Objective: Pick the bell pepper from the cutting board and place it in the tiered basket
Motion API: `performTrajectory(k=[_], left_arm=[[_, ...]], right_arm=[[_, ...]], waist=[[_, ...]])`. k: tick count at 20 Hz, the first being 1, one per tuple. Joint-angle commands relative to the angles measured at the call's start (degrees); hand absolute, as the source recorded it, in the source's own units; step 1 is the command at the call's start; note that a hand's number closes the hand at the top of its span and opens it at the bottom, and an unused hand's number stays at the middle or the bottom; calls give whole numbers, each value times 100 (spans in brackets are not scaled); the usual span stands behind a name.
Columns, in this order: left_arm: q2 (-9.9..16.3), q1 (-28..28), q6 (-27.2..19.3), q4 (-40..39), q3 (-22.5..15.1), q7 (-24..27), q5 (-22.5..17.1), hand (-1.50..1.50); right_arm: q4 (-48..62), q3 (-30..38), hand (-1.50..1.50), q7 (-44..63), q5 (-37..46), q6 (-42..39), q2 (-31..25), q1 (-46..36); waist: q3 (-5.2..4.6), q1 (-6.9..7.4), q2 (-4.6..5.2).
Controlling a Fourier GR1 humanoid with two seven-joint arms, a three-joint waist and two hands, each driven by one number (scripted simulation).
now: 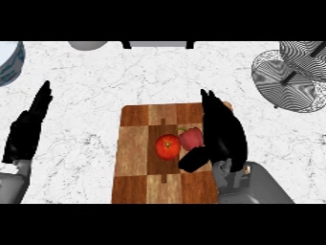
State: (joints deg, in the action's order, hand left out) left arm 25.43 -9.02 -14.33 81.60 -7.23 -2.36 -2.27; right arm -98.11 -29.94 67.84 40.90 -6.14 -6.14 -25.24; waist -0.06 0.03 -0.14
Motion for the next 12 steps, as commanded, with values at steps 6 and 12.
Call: performTrajectory(k=[6, 12], left_arm=[[-237, -75, -239, 193, -135, -283, 396, 0], [-3, -102, 223, -232, 257, 57, 117, 0]], right_arm=[[139, -84, -150, 1171, 845, -682, 525, -250], [140, -381, -150, 1283, 977, -724, 602, 81]], waist=[[3, 3, -4], [-1, -11, 5]])
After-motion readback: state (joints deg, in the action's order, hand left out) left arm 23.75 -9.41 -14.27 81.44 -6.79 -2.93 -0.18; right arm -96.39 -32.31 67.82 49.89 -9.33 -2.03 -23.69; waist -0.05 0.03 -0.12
